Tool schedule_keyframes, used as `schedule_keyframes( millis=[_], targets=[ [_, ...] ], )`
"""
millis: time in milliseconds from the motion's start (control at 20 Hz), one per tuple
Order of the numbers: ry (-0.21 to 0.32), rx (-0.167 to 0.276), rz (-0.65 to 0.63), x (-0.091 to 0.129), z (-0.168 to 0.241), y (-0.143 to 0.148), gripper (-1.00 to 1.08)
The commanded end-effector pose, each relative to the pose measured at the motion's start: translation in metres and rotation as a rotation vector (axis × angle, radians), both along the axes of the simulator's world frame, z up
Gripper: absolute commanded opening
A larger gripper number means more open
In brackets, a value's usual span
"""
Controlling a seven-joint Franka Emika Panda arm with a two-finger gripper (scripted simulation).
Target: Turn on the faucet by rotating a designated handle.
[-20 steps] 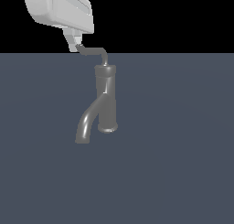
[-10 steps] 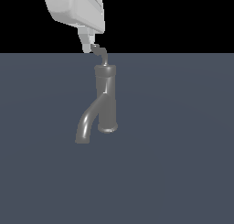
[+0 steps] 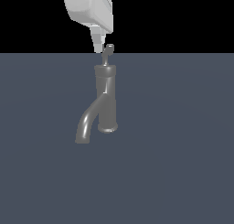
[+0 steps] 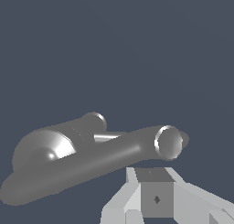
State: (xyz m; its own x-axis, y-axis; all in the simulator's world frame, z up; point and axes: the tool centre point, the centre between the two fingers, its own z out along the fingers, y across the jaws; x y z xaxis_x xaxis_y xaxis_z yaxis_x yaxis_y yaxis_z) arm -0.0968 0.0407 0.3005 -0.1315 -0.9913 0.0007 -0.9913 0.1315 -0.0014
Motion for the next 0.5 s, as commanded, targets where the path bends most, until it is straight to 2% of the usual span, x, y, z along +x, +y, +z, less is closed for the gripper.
schedule_keyframes(
  millis=[0, 450],
  targets=[
    [-0.001, 0.000, -0.021, 0.006, 0.000, -0.020, -1.00],
    [0.000, 0.000, -0.037, 0.025, 0.000, -0.059, -1.00]
  ],
)
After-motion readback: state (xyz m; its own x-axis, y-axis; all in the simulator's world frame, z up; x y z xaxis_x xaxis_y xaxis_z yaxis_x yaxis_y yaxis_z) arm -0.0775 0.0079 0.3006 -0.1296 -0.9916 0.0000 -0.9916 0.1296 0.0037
